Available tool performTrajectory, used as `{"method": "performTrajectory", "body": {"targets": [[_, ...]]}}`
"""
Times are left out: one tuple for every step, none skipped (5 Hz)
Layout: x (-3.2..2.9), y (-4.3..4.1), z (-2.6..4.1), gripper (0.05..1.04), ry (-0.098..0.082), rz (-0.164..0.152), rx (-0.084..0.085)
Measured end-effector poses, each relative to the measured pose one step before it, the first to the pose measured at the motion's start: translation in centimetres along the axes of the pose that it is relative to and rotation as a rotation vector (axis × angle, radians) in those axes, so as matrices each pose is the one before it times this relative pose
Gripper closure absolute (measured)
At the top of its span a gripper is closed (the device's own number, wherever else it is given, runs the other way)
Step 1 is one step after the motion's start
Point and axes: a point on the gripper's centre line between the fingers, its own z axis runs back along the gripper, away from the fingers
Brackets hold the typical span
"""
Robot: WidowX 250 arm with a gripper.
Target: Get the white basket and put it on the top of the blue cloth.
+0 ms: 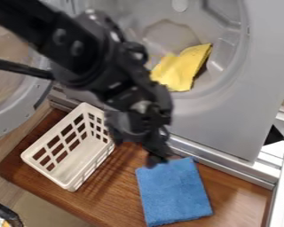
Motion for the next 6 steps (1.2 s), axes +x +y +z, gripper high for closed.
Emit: {"method": "performTrajectory", "body": {"targets": [[-0.688, 2.157, -1.006, 0.083, 0.0328, 0.0580, 0.0261], [-1.092, 0.885, -2.141, 0.083, 0.1076, 0.0247, 0.0229], [-0.486, 0.848, -1.425, 0.083, 0.0581, 0.0327, 0.0156], [-0.499, 0.428, -1.265, 0.121, 0.0553, -0.0026, 0.0317], [-0.583, 0.651, -0.695, 0.391, 0.0322, 0.0246, 0.0499], [-0.151, 0.188, -0.177, 0.703, 0.0003, 0.0148, 0.0083]]}}
